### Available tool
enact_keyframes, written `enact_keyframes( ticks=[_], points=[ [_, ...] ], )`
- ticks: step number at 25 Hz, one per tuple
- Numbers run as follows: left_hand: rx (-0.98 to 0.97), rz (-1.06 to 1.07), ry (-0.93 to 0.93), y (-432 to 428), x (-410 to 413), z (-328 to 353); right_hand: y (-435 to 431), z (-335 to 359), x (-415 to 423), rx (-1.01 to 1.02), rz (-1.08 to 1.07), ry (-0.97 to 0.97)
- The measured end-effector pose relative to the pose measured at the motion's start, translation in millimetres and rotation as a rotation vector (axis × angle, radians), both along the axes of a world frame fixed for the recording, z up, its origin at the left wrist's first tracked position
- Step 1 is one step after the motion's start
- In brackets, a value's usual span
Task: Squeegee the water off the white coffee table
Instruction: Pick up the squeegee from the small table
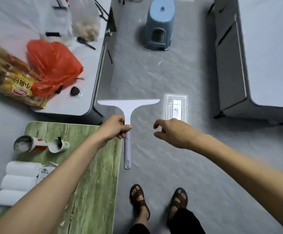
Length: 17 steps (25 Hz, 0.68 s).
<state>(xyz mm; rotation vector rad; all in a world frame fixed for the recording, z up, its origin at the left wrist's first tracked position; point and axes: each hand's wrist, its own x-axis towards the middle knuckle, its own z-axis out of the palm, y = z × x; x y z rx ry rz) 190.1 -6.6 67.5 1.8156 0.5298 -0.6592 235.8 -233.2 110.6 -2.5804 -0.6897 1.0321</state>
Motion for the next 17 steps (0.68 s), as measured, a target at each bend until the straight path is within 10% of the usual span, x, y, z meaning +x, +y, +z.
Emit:
enact_keyframes(
  ticks=[17],
  points=[
    [-0.086, -0.221, -0.296, -239.8, 395.5, 298.2, -179.7, 250.3, 299.9, 0.301, -0.507, -0.370]
  ],
)
